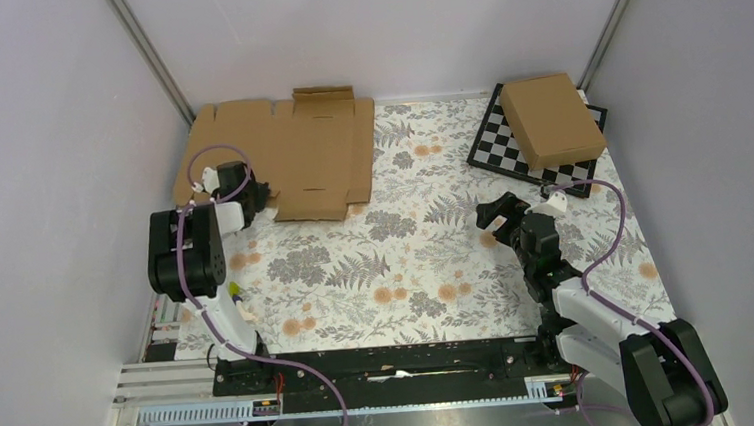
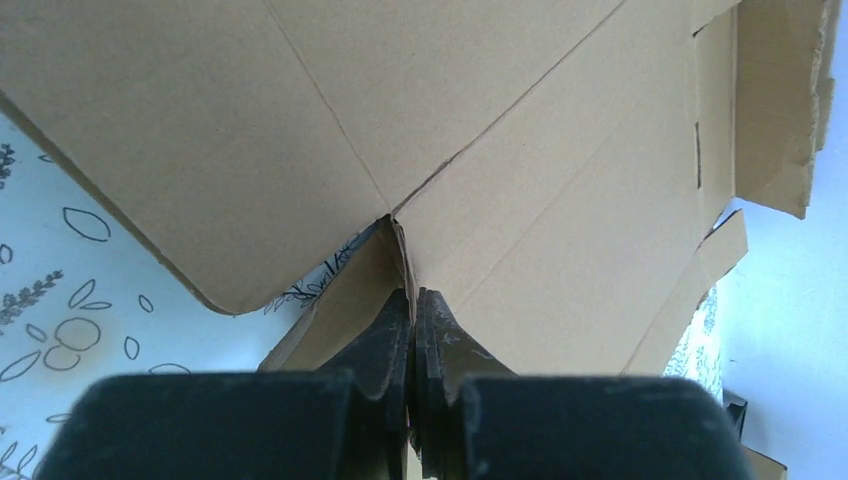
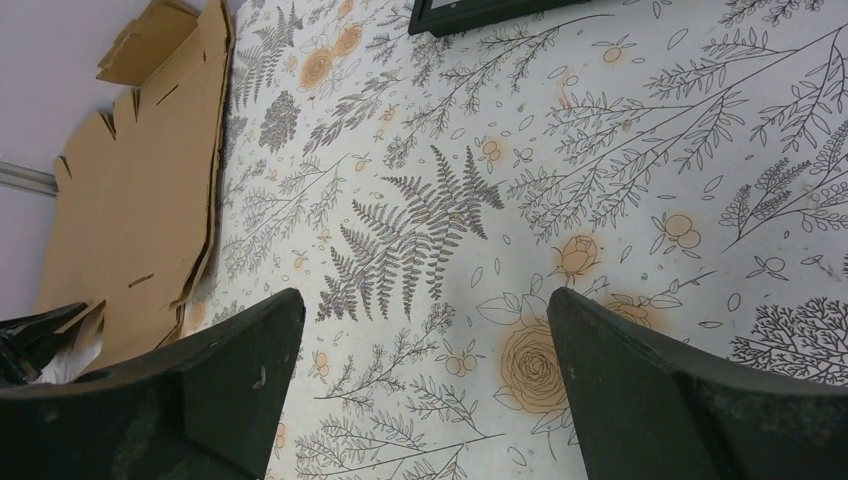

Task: Fold the paper box

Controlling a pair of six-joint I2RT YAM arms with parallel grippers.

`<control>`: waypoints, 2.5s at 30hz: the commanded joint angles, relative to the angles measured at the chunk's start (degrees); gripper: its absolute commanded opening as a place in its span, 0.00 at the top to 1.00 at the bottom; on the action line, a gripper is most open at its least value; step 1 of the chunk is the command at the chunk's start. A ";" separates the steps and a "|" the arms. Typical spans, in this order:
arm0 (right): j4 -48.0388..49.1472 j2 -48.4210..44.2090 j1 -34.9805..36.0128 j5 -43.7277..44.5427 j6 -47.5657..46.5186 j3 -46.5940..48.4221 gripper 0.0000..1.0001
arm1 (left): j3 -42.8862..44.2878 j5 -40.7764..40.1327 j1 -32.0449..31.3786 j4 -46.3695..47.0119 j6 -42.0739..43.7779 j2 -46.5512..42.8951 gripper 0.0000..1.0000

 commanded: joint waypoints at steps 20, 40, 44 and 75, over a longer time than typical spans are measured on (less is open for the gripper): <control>-1.42 4.78 0.12 -13.30 -0.93 7.94 0.01 | -5.88 10.36 -7.91 -5.73 1.09 -43.85 1.00; -24.31 4.23 0.16 -19.67 2.10 10.91 0.01 | -27.75 -15.48 -50.16 -13.83 -0.37 -49.92 1.00; -24.26 6.26 0.12 -21.47 4.13 10.71 0.01 | -25.91 -20.40 -56.59 -13.79 -0.45 -45.37 1.00; -26.99 12.00 0.14 -21.61 -1.06 17.43 0.00 | -8.54 -43.58 -76.31 -27.12 8.13 -20.77 0.96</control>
